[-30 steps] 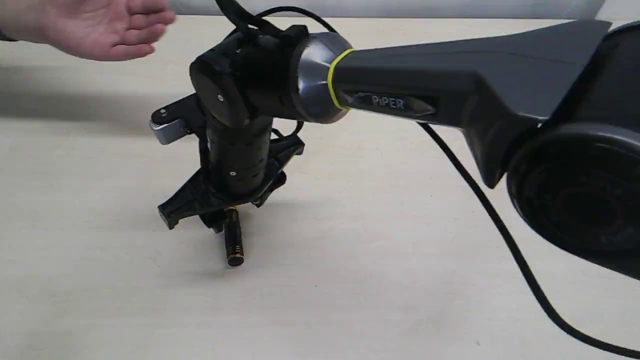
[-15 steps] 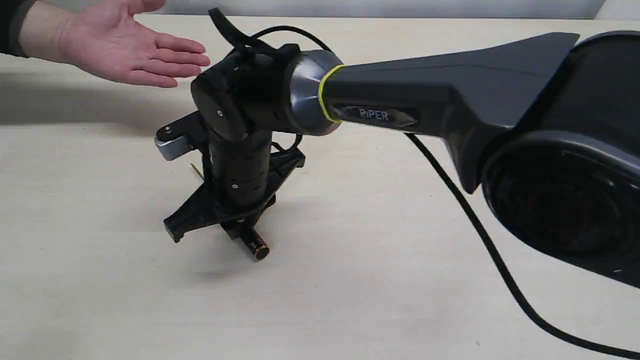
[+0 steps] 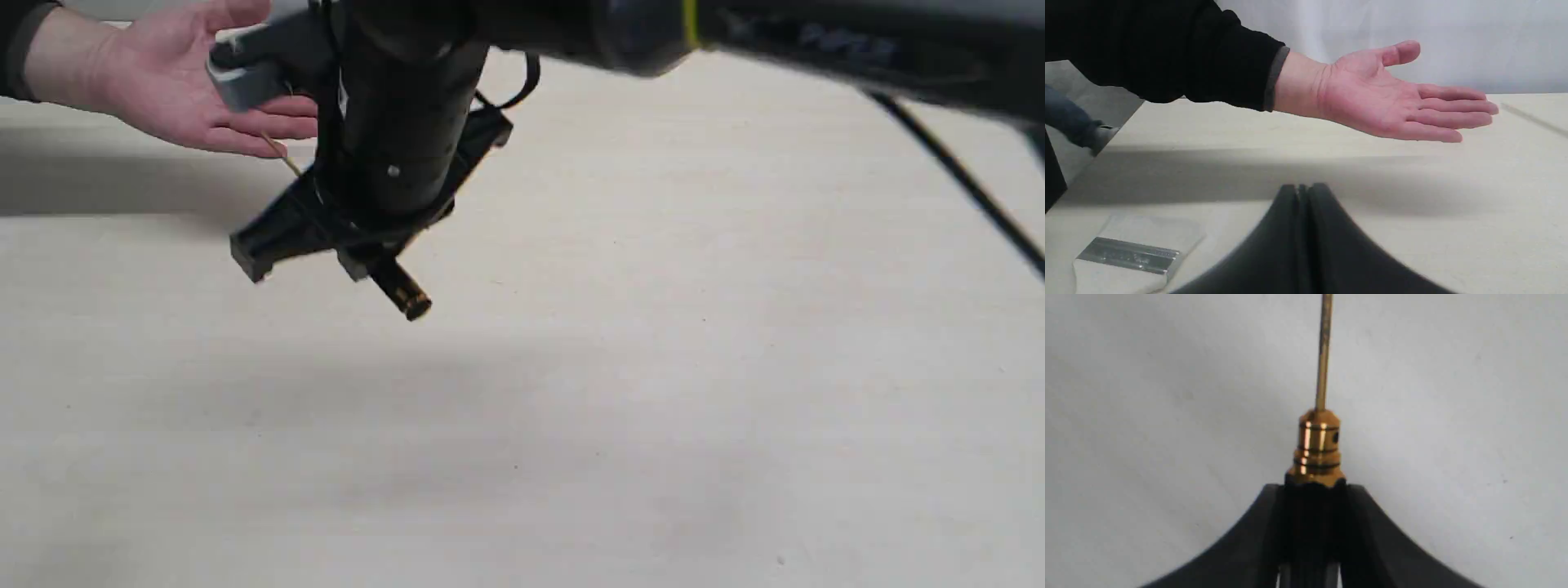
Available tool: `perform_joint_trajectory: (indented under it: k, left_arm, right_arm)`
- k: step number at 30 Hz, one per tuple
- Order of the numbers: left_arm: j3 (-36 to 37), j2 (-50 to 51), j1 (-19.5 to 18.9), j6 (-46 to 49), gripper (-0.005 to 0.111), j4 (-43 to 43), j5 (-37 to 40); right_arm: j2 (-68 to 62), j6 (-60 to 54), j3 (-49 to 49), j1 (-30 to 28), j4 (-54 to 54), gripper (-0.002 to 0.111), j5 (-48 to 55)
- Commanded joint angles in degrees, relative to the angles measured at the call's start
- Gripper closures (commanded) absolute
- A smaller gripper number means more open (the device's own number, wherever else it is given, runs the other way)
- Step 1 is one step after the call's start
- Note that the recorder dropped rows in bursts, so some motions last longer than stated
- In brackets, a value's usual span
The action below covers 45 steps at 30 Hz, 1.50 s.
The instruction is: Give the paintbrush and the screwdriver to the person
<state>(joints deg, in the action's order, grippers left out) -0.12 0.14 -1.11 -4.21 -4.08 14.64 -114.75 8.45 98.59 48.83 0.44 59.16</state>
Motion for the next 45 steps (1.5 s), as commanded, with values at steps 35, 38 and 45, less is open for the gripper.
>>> perform_joint_trajectory:
  k: [35,38,45]
  left_arm:
    - [0.1,-0.1,0.5,-0.1,0.107,0.2,-0.3]
    - [0.1,-0.1,0.5,-0.1,0.107,0.2,-0.3]
    - [0.1,-0.1,0.5,-0.1,0.107,0.1,-0.5]
  right_arm:
    - [-9.2,-5.9,14.8,-0.1,0.1,0.071,-21.3]
    - [-4.2,-5.9,14.8,-0.1,-2.8,0.090,-15.2]
    - [8.5,-5.7,14.6,-0.1,-10.6,0.104,-3.2]
